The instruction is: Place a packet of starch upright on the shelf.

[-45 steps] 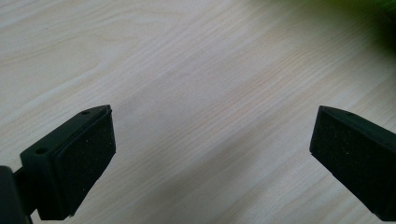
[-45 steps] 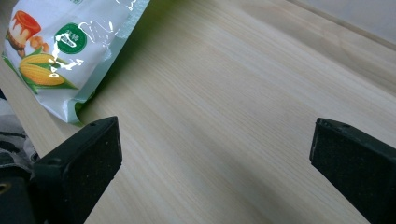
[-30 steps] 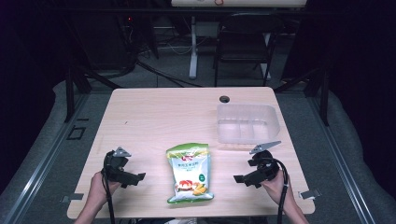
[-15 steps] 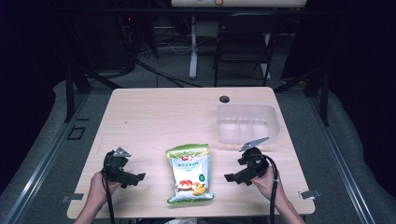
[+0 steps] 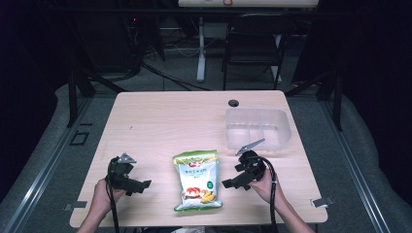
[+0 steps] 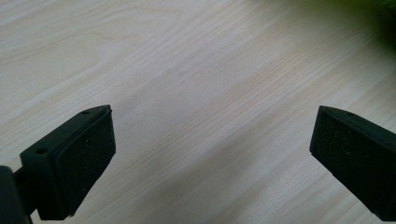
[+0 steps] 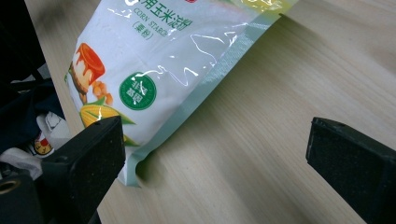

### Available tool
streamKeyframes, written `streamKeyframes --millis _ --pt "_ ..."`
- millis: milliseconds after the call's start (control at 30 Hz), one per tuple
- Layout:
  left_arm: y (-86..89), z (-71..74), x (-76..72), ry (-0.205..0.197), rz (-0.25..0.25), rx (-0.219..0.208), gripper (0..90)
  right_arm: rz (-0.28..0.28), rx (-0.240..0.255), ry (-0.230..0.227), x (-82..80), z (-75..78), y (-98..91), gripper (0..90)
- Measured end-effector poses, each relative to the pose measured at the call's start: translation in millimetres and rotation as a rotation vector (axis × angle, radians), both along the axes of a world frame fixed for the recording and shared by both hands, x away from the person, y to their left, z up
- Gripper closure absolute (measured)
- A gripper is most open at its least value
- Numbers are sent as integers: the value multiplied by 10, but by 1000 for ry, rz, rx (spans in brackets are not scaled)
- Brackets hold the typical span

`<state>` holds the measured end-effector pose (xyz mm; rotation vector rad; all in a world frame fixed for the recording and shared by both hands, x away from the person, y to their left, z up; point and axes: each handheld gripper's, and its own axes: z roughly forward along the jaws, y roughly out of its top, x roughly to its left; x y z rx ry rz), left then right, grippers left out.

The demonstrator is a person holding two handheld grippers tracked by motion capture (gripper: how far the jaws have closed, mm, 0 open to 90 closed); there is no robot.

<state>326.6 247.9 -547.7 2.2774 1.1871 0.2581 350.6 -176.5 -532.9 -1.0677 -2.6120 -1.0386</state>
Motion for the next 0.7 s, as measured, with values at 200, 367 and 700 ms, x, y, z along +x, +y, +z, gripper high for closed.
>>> streamKeyframes --millis 200,367,700 --pt "2 -1 1 0 -1 2 2 21 15 26 84 -21 116 48" --pt "2 0 -1 0 -1 0 2 45 35 41 134 -24 217 54" --pt "2 -4 0 0 -2 3 2 34 47 108 306 -71 325 81"
